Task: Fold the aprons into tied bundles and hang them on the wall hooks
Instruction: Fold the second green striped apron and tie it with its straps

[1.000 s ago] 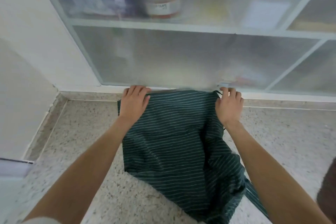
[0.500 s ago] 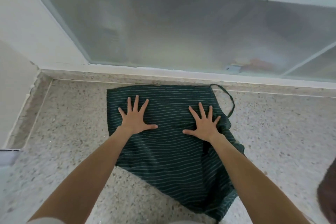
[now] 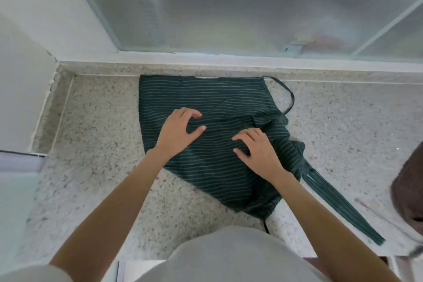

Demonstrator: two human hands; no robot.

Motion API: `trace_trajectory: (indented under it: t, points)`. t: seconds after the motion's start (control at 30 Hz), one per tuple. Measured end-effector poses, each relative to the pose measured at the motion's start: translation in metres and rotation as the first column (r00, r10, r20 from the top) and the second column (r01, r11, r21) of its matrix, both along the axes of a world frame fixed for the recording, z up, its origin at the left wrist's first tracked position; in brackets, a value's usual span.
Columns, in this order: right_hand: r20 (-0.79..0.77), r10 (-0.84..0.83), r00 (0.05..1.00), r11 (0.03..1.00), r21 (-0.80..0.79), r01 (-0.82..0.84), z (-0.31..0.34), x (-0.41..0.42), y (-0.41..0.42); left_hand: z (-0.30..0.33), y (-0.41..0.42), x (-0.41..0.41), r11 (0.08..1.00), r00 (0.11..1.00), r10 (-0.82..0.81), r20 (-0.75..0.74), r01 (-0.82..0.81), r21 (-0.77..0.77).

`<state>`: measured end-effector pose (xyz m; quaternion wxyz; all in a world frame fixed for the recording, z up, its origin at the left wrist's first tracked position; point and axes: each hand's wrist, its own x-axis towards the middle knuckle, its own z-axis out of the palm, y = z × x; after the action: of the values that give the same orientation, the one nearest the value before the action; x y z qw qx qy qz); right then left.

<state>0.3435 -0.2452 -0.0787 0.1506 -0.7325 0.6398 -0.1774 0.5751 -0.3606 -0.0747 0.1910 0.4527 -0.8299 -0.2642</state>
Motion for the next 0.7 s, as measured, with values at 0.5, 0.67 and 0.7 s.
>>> trace_trajectory:
  t: [0.5,0.67,0.7]
  points:
    - [-0.168,-0.048,0.985,0.992,0.104,0.066,-0.02,0.011,0.158,-0.063,0.187,0.0,0.921,0.872,-0.361,0.331,0.389,-0.022]
    - [-0.081,-0.114,0.99,0.993,0.034,0.117,0.012,0.016,0.135,-0.048,0.19,-0.025,0.992,0.987,-0.113,0.114,0.106,0.061]
    - [-0.095,-0.139,0.986,0.99,0.004,0.14,0.015,0.013,0.131,-0.041,0.186,-0.026,0.997,0.998,-0.056,0.04,0.053,0.061]
